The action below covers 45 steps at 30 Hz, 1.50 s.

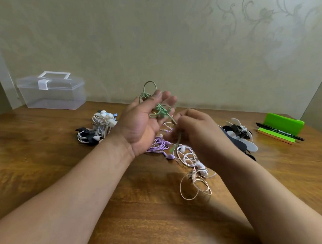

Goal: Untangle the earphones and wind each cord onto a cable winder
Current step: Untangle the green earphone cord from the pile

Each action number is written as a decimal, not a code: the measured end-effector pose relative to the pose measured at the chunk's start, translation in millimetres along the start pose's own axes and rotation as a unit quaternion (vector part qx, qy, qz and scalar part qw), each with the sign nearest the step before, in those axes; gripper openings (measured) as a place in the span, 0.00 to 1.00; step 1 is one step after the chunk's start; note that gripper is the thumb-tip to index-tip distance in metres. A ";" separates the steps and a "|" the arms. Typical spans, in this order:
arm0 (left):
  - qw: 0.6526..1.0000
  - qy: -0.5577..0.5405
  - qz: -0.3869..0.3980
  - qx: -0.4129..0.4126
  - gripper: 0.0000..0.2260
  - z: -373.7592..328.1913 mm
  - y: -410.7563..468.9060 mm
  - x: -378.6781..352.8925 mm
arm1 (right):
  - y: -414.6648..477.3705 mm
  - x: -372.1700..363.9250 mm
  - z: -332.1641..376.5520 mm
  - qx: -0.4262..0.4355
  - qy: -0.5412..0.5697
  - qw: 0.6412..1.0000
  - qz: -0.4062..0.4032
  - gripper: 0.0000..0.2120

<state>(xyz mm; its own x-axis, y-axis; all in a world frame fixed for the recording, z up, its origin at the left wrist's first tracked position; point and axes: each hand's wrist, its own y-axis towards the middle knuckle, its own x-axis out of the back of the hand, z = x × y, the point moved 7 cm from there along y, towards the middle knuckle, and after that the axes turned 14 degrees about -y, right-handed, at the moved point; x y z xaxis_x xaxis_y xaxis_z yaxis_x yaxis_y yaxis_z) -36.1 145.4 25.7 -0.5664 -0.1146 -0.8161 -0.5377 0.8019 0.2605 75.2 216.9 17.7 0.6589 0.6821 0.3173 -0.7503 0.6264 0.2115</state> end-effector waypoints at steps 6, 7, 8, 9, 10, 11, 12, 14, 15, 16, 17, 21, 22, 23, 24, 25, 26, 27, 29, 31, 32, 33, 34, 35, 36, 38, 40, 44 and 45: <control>0.952 0.281 -0.089 -0.081 0.12 -8.3 -3.3 16.8 | -7.0 7.2 8.5 -0.025 0.043 0.989 0.141 0.10; 0.941 0.315 -0.090 -0.089 0.11 -11.1 -3.1 17.5 | -8.7 9.1 10.6 -0.009 0.031 0.988 0.151 0.08; 0.925 0.356 -0.092 -0.098 0.12 -15.4 -2.7 18.1 | -9.7 11.5 12.9 0.005 0.036 0.987 0.157 0.07; 0.905 0.401 -0.091 -0.107 0.15 -20.2 -2.7 18.6 | -10.4 12.9 16.6 0.021 0.055 0.985 0.163 0.07; 0.889 0.436 -0.088 -0.112 0.19 -23.3 -3.6 18.4 | -11.1 15.4 19.9 0.035 0.081 0.983 0.164 0.08; 0.879 0.455 -0.089 -0.113 0.22 -26.8 -4.3 19.4 | -10.4 17.2 23.2 0.048 0.113 0.979 0.162 0.10; 0.873 0.464 -0.095 -0.113 0.23 -30.6 -4.5 21.9 | -9.3 19.3 25.8 0.061 0.148 0.974 0.159 0.11; 0.861 0.481 -0.119 -0.117 0.22 -39.6 -2.2 30.2 | -6.2 22.6 30.9 0.081 0.219 0.960 0.152 0.13; 0.853 0.490 -0.135 -0.123 0.21 -44.5 -0.6 33.9 | -4.5 24.3 32.6 0.088 0.249 0.953 0.145 0.14; 0.847 0.495 -0.150 -0.124 0.20 -48.0 1.0 38.0 | -3.0 27.0 33.6 0.094 0.272 0.949 0.131 0.15; 0.844 0.496 -0.164 -0.120 0.19 -49.9 1.8 40.6 | -1.7 29.9 34.9 0.101 0.289 0.945 0.115 0.16; 0.908 0.365 -0.196 -0.070 0.13 -40.7 0.6 48.2 | -2.5 43.1 42.2 0.117 0.361 0.922 0.079 0.16; 0.918 0.334 -0.202 -0.070 0.12 -40.0 0.3 50.3 | -2.9 45.6 42.3 0.111 0.396 0.908 0.079 0.15; 0.923 0.313 -0.210 -0.074 0.12 -40.0 0.5 53.0 | -2.9 48.3 41.3 0.100 0.434 0.892 0.079 0.14; 0.924 0.303 -0.219 -0.084 0.12 -41.7 1.7 57.3 | -2.1 50.5 38.4 0.084 0.466 0.877 0.080 0.13; 0.919 0.306 -0.229 -0.100 0.13 -44.9 2.8 61.5 | -0.1 51.7 35.0 0.067 0.482 0.870 0.082 0.13; 0.909 0.321 -0.237 -0.119 0.14 -49.5 3.6 65.5 | 1.9 52.3 30.5 0.050 0.473 0.877 0.075 0.14; 0.902 0.329 -0.242 -0.139 0.15 -52.5 3.1 66.9 | 5.0 54.4 23.7 0.035 0.429 0.901 0.054 0.14; 0.904 0.318 -0.230 -0.169 0.15 -54.7 2.2 62.9 | 9.1 62.2 12.1 0.036 0.213 0.976 -0.020 0.15; 0.913 0.303 -0.203 -0.182 0.15 -52.6 0.5 53.4 | 4.4 59.2 13.0 0.072 -0.117 0.989 -0.060 0.12; 0.916 0.300 -0.192 -0.185 0.14 -50.5 -0.2 49.8 | 1.3 48.1 13.3 0.087 -0.240 0.966 -0.028 0.11; 0.918 0.300 -0.182 -0.185 0.14 -47.7 -1.2 45.8 | -2.5 33.5 11.5 0.102 -0.314 0.943 0.036 0.11; 0.917 0.309 -0.172 -0.186 0.14 -45.3 -1.1 44.2 | -6.5 19.0 8.8 0.109 -0.343 0.927 0.103 0.10; 0.912 0.324 -0.167 -0.187 0.14 -43.7 -4.1 43.5 | -11.2 9.5 6.1 0.108 -0.350 0.919 0.147 0.10; 0.906 0.340 -0.164 -0.189 0.14 -43.1 -6.2 42.8 | -13.6 6.1 7.0 0.110 -0.343 0.920 0.156 0.10; 0.891 0.372 -0.178 -0.190 0.13 -43.7 -10.8 44.0 | -9.9 13.5 14.2 0.108 -0.307 0.940 0.104 0.11; 0.870 0.417 -0.197 -0.174 0.12 -45.2 -13.5 41.4 | -8.4 29.6 26.4 0.087 -0.247 0.965 0.033 0.11; 0.816 0.529 -0.196 -0.125 0.06 -47.6 -21.0 27.9 | -14.8 54.2 52.6 0.057 -0.167 0.984 -0.027 0.08; 0.802 0.551 -0.200 -0.110 0.08 -48.6 -30.0 26.0 | -21.0 56.9 58.1 0.053 -0.169 0.984 -0.030 0.07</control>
<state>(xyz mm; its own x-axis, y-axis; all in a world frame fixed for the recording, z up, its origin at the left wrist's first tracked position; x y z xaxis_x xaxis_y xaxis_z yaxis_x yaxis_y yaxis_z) -65.1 89.9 21.8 -0.4642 -0.8834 0.0639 -0.8424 0.4626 0.2762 125.2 220.7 85.0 0.6599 0.4690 0.5870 -0.7238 0.6065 0.3290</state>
